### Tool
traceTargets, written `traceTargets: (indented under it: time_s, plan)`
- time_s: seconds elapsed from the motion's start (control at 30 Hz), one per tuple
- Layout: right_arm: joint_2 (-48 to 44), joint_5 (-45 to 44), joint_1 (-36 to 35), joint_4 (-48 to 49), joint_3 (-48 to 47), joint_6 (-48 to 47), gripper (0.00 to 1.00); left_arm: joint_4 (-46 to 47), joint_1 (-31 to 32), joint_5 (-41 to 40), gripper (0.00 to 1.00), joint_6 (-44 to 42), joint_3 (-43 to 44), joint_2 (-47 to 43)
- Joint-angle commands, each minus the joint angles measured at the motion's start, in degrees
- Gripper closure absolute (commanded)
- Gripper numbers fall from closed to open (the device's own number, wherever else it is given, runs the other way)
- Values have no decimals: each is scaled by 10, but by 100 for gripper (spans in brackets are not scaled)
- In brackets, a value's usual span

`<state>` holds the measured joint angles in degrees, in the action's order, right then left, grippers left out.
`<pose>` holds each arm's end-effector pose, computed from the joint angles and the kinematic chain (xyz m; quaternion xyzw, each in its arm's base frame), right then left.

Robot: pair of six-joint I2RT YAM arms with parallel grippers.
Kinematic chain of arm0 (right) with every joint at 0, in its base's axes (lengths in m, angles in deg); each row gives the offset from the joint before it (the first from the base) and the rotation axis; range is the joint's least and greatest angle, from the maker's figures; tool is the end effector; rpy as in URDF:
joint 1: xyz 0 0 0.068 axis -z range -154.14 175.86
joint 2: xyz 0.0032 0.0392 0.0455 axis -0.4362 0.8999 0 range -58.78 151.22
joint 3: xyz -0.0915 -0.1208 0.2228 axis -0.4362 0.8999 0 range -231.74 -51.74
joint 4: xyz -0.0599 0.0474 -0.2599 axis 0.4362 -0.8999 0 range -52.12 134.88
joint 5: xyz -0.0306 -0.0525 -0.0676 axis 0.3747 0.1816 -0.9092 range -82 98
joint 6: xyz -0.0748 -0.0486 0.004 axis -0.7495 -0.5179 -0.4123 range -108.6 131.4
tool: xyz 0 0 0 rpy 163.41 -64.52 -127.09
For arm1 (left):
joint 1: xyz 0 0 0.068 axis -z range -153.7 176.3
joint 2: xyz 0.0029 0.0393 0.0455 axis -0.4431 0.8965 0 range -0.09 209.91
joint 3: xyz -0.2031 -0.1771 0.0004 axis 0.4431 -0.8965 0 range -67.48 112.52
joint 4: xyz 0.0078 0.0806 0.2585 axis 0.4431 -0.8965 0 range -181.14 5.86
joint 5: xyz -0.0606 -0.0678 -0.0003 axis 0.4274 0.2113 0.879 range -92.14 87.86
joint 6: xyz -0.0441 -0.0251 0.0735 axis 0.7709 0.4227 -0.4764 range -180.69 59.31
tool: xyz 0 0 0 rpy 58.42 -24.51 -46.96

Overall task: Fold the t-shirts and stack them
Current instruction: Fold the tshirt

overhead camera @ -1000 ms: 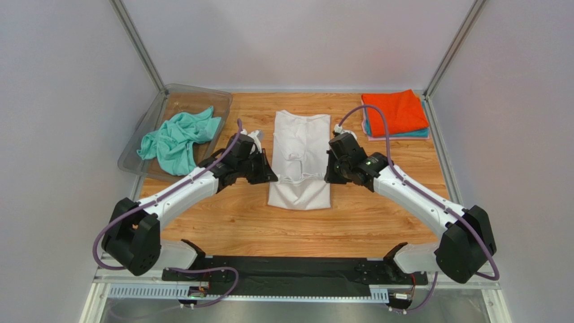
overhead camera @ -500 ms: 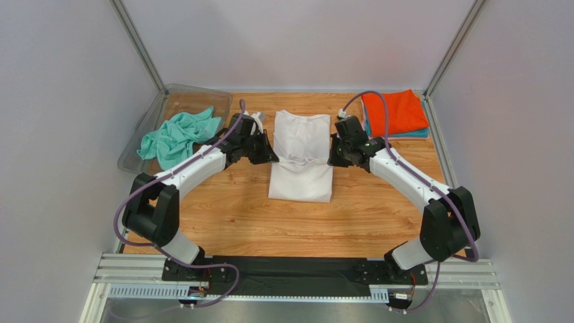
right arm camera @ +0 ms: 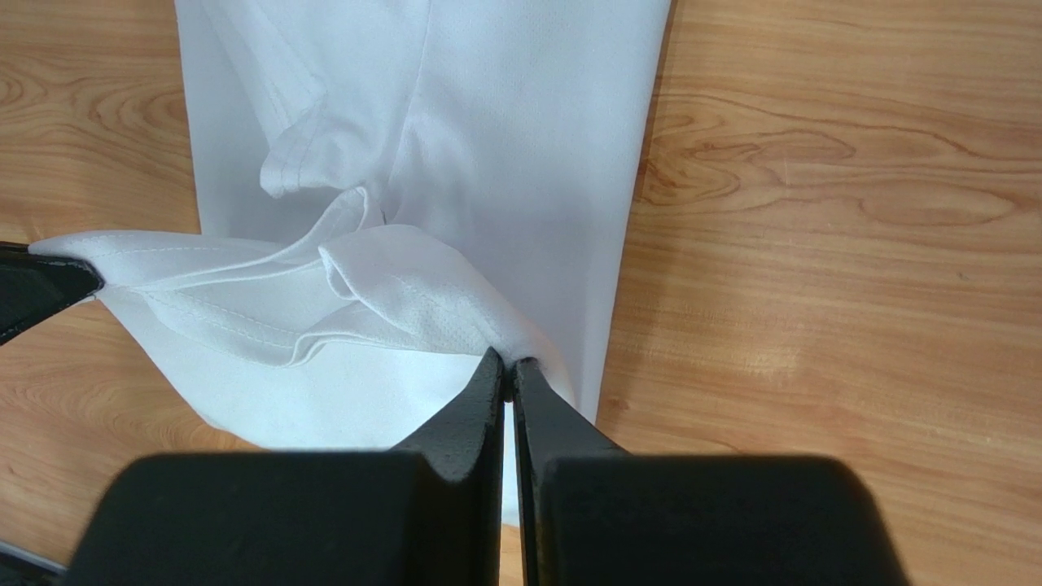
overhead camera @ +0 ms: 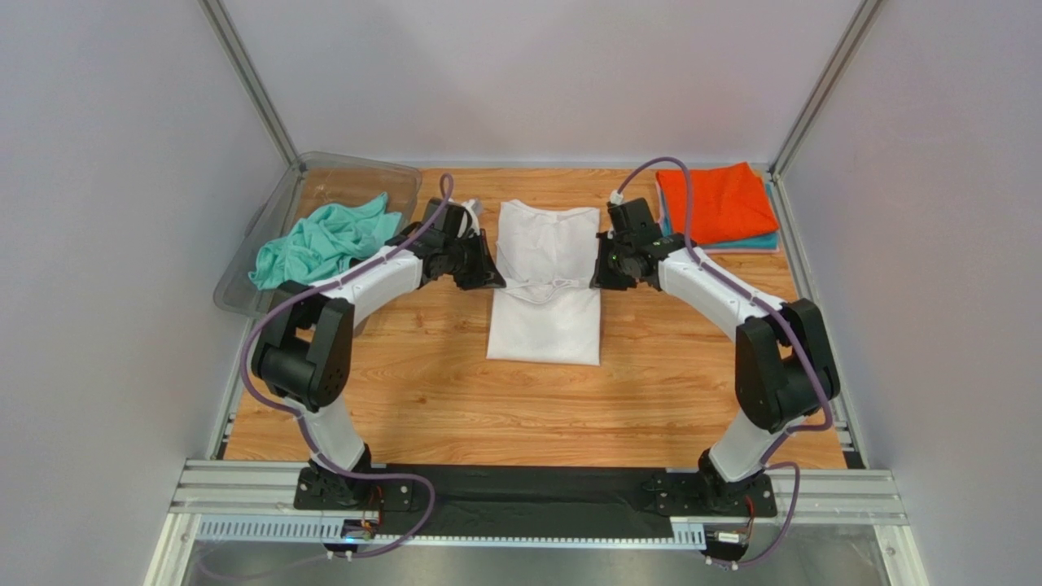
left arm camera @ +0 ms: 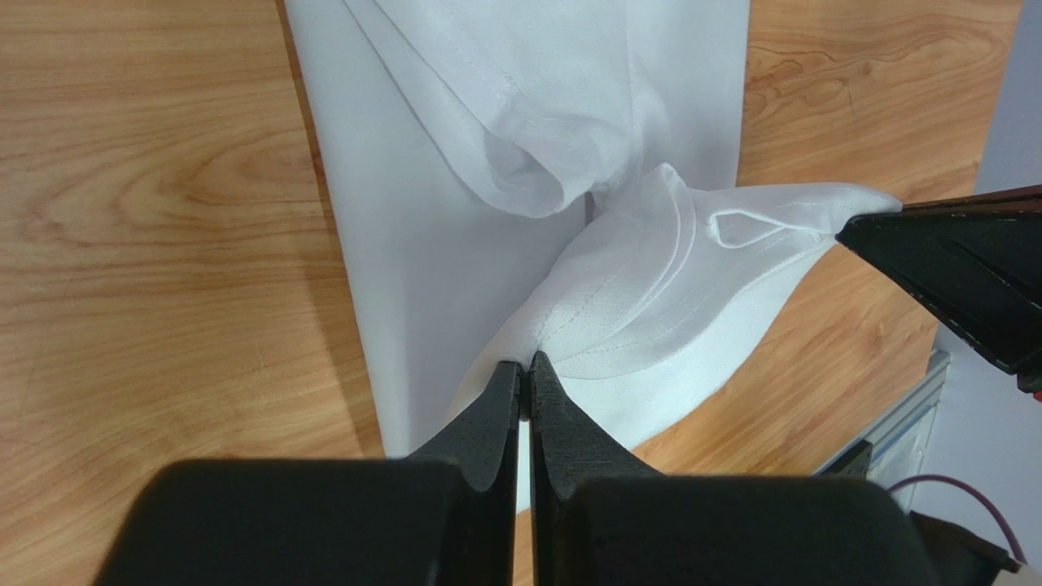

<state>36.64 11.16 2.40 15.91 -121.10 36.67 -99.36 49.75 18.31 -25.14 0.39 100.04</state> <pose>0.3542 0.1584 0.1889 0.0068 0.9534 0.1479 0.2628 0.3687 -0.1902 0.1750 -0.0326 0.9188 -0.3196 0.2291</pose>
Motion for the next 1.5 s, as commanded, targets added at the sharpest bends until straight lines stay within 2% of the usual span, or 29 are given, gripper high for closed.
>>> traceTargets:
  time_s: [0.0, 0.17, 0.27, 0.3, 0.33, 0.37, 0.4, 0.43, 0.47, 0.6, 0.63, 0.67, 0.73, 0.77, 0.8, 0.97, 1.1, 1.23, 1.33, 1.37, 1.4, 1.43, 1.47]
  plan:
    - [29, 22, 10, 41, -24, -18, 100, 20, -8, 12, 97, -14, 29, 20]
    - [64, 18, 15, 62, -31, -19, 100, 31, -12, 7, 96, -8, 30, 48]
    - [84, 21, 19, 65, -38, -22, 97, 34, -18, 12, 86, -3, 34, 66]
    - [87, 22, 20, 65, -40, -25, 92, 40, -19, 10, 76, -1, 33, 71]
    - [91, 24, 19, 62, -43, -26, 90, 42, -20, 8, 70, 1, 32, 71]
    - [93, 24, 19, 59, -50, -26, 87, 41, -21, 7, 56, 2, 33, 69]
    - [93, 23, 18, 55, -53, -28, 78, 39, -22, 6, 51, 5, 34, 66]
    - [92, 22, 19, 48, -57, -28, 74, 38, -22, 7, 48, 5, 34, 60]
    - [85, 20, 19, 45, -63, -30, 67, 34, -22, 6, 39, 5, 35, 48]
    - [47, 22, 19, 19, -72, -36, 48, -4, -22, -22, 18, 2, 29, -6]
    - [36, 30, 18, 17, -70, -37, 47, -13, -22, -26, 1, 0, 25, -20]
    - [25, 36, 18, 16, -66, -37, 45, -21, -22, -30, 0, -2, 22, -49]
    - [-14, 46, 14, 14, -44, -35, 33, -30, -22, -32, 0, -5, 0, -84]
    - [-28, 48, 12, 14, -33, -33, 7, -31, -22, -32, 0, -5, -11, -121]
    - [-61, 50, 10, 15, -11, -30, 0, -38, -22, -31, 0, -3, -30, -139]
    - [-168, 96, -9, 43, 79, -11, 0, -67, -22, -4, 0, 13, -120, -271]
    - [-186, 172, -28, 74, 110, -19, 0, -102, -22, -26, 0, 22, -197, -382]
    - [-154, 201, -68, 93, 111, -37, 0, -137, -22, -72, 0, 41, -268, -497]
    - [-93, 198, -109, 102, 75, -53, 0, -170, -22, -115, 0, 45, -299, -566]
    - [-10, 191, -131, 107, 12, -35, 0, -169, -22, -119, 0, 45, -326, -633]
    - [-9, 190, -136, 107, 12, -35, 0, -169, -22, -119, 0, 45, -326, -634]
    - [10, 190, -139, 106, -3, -25, 0, -160, -22, -121, 0, 47, -344, -671]
    - [52, 191, -142, 111, -35, -20, 0, -160, -22, -132, 0, 48, -351, -689]
